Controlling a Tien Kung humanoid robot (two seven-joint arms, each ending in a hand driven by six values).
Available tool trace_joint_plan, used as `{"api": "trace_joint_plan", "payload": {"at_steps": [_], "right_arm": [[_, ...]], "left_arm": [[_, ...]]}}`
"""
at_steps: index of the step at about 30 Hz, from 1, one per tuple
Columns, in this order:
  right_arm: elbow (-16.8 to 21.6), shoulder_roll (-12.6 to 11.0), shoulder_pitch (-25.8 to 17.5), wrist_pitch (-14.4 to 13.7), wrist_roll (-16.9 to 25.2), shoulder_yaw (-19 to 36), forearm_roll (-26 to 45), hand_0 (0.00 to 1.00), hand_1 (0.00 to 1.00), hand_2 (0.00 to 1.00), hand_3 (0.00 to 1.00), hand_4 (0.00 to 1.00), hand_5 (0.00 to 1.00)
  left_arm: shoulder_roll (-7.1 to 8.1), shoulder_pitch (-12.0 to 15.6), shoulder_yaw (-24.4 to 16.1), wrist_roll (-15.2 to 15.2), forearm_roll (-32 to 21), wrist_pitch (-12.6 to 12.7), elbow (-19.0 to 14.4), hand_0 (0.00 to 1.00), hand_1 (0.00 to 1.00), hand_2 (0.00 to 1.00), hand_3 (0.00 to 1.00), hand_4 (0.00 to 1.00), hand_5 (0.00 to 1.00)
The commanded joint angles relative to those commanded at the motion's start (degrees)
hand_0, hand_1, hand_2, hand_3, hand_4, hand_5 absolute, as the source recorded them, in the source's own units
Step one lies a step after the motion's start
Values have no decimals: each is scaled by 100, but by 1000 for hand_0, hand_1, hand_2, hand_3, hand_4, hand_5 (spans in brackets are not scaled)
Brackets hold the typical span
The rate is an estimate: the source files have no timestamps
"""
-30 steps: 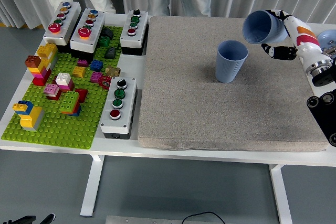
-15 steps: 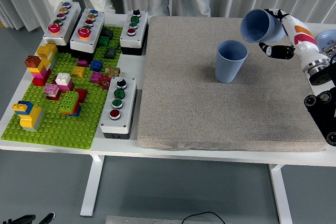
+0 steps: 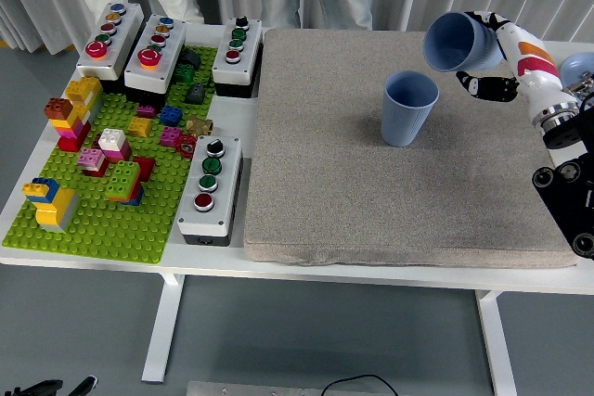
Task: Pick cup pour cup place
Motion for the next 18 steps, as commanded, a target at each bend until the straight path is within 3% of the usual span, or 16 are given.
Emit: {"api": "trace_joint_plan", "payload": {"at_steps": [14,18], "right_arm": [[52,46,-40,-128,-62,-95,-44,850,735,678,698,709,90],[75,62,-39,-286,-160,-136,-119,853,735,678,698,710,91]], "left_arm": [[8,33,-11,10,27,-4,0,769,808,831,664,528,904],[9,24,-18,12,32,-2,0,770,808,831,664,528,903]]}}
